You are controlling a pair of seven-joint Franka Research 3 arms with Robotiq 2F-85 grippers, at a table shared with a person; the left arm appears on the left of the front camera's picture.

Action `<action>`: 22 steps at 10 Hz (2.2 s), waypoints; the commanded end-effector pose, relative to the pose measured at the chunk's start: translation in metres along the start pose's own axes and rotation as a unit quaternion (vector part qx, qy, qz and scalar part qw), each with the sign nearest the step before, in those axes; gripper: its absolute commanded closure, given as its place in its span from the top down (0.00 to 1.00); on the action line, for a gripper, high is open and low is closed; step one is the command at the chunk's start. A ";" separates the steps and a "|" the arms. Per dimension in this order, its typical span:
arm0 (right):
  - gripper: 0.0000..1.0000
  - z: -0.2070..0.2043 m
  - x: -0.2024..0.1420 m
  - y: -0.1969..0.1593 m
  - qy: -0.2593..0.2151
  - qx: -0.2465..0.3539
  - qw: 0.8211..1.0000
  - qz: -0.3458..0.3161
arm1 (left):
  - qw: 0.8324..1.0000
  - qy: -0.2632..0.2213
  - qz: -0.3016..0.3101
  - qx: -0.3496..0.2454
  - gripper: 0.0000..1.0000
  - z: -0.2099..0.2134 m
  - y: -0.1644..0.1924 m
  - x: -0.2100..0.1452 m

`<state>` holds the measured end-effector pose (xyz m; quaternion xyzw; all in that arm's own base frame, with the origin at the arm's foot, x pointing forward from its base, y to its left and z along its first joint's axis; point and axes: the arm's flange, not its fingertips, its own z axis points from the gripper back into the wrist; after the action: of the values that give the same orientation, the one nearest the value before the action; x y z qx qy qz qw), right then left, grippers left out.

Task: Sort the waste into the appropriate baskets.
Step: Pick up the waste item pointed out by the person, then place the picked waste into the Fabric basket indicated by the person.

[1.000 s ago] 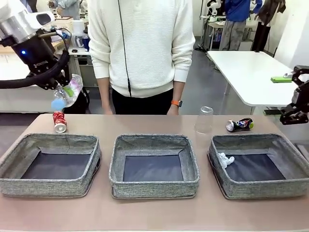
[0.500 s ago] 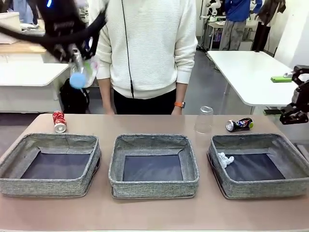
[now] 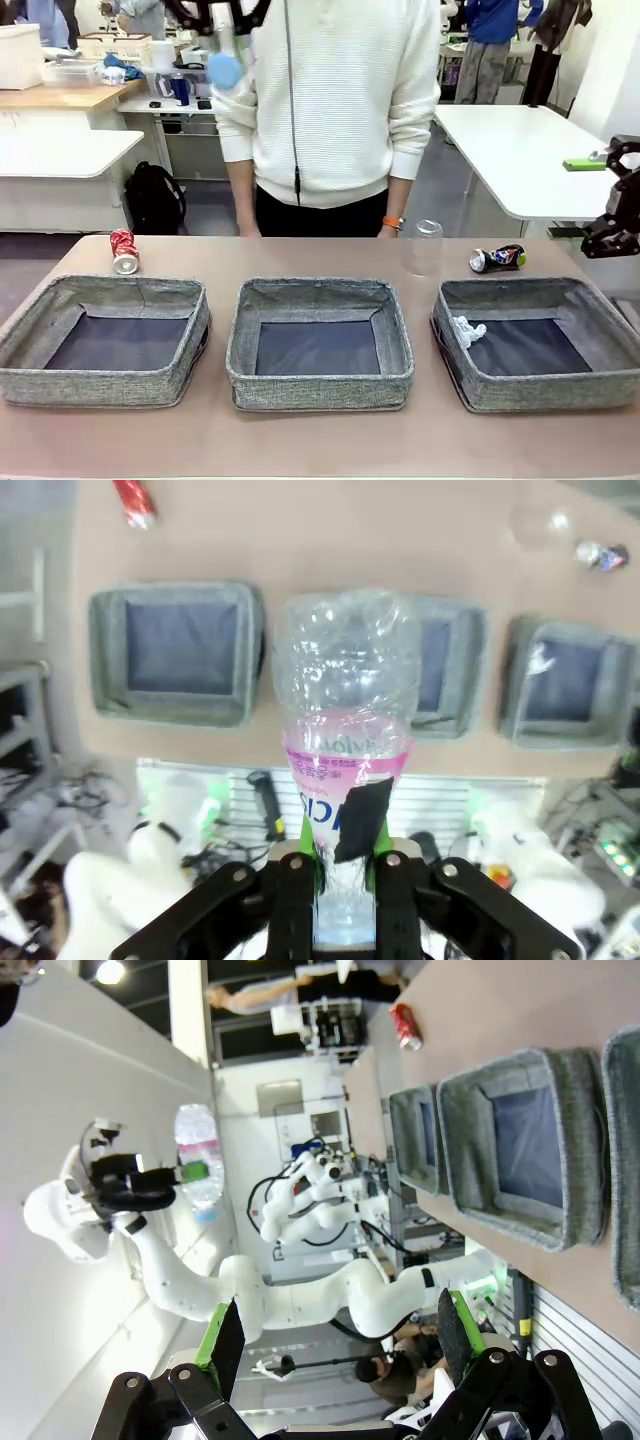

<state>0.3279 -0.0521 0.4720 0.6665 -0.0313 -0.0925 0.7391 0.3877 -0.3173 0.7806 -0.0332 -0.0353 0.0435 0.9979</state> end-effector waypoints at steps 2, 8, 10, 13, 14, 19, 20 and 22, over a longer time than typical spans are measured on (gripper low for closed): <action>1.00 0.002 -0.002 0.004 0.003 -0.001 1.000 -0.010 | 0.999 -0.012 0.034 -0.026 0.20 0.027 -0.040 0.008; 1.00 0.002 -0.002 0.004 0.003 -0.001 1.000 -0.010 | 0.999 0.004 -0.001 -0.049 0.20 0.012 -0.087 0.016; 1.00 0.002 -0.002 0.004 0.003 -0.001 1.000 -0.010 | 1.000 0.000 -0.003 -0.019 0.20 0.005 -0.088 0.018; 1.00 0.002 -0.002 0.004 0.003 -0.001 1.000 -0.010 | 0.999 0.006 -0.010 -0.051 0.20 -0.012 -0.077 0.008; 1.00 0.002 -0.002 0.004 0.003 -0.001 1.000 -0.010 | 0.999 0.006 -0.010 -0.051 0.20 -0.012 -0.077 0.008; 1.00 0.002 -0.002 0.004 0.003 -0.001 1.000 -0.010 | 0.999 0.006 -0.010 -0.051 0.20 -0.012 -0.077 0.008; 1.00 0.002 -0.002 0.004 0.003 -0.001 1.000 -0.010 | 0.999 0.006 -0.010 -0.051 0.20 -0.012 -0.077 0.008; 1.00 0.002 -0.002 0.004 0.003 -0.001 1.000 -0.010 | 0.999 0.006 -0.010 -0.051 0.20 -0.012 -0.077 0.008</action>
<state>0.3279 -0.0521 0.4720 0.6666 -0.0312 -0.0925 0.7390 0.4049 -0.3973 0.7713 -0.0760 -0.0324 0.0297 0.9961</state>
